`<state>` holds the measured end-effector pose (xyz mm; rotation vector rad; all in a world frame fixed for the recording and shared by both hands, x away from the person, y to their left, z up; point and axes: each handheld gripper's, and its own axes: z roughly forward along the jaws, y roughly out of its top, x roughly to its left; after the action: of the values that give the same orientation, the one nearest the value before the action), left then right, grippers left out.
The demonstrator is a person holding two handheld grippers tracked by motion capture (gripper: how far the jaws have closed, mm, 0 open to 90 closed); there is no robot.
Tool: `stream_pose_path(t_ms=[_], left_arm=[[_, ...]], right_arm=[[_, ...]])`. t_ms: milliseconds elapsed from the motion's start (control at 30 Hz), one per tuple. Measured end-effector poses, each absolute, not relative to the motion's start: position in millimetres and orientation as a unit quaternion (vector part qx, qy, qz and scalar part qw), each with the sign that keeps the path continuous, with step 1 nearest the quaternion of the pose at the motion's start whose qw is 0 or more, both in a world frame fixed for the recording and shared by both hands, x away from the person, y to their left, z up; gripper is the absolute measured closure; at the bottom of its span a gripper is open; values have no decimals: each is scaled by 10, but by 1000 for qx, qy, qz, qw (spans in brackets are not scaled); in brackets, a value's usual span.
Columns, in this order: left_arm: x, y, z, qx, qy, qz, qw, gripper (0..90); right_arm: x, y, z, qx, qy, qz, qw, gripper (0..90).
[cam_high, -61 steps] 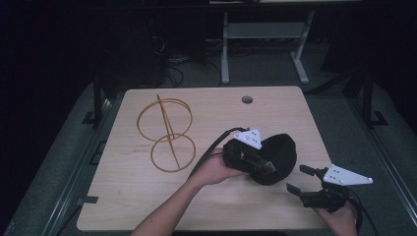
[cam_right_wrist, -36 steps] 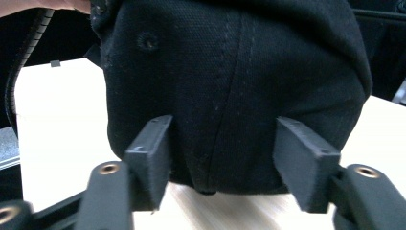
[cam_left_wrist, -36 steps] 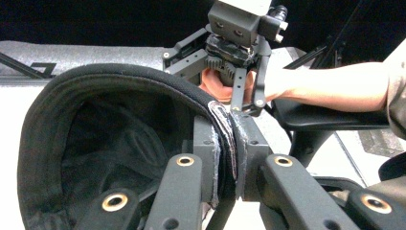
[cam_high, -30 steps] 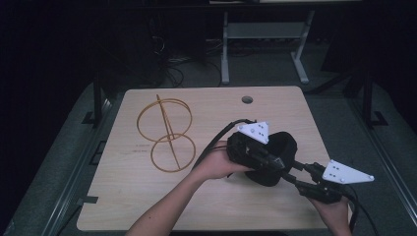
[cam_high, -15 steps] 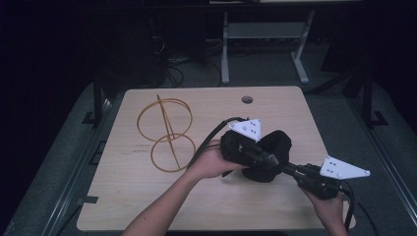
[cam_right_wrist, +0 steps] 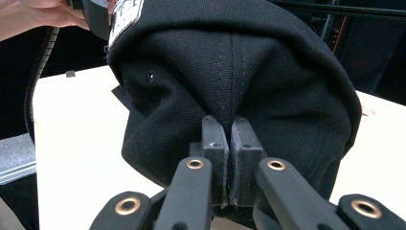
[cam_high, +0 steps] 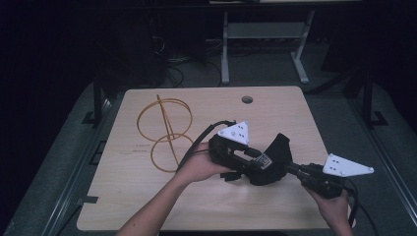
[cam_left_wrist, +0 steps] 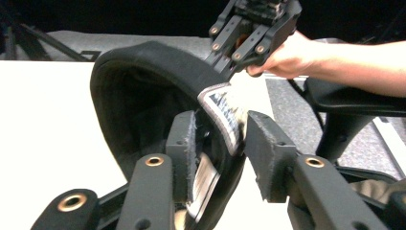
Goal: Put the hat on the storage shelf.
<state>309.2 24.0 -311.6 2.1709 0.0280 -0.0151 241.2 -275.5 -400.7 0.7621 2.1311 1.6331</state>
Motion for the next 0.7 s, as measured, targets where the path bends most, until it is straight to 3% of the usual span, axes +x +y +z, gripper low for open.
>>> stream_pose_path(t_ms=[700], left_arm=[[2933, 745, -3244, 888, 48, 42, 456, 491]], right_arm=[[2613, -2857, -3512, 255, 775, 554, 167, 869]])
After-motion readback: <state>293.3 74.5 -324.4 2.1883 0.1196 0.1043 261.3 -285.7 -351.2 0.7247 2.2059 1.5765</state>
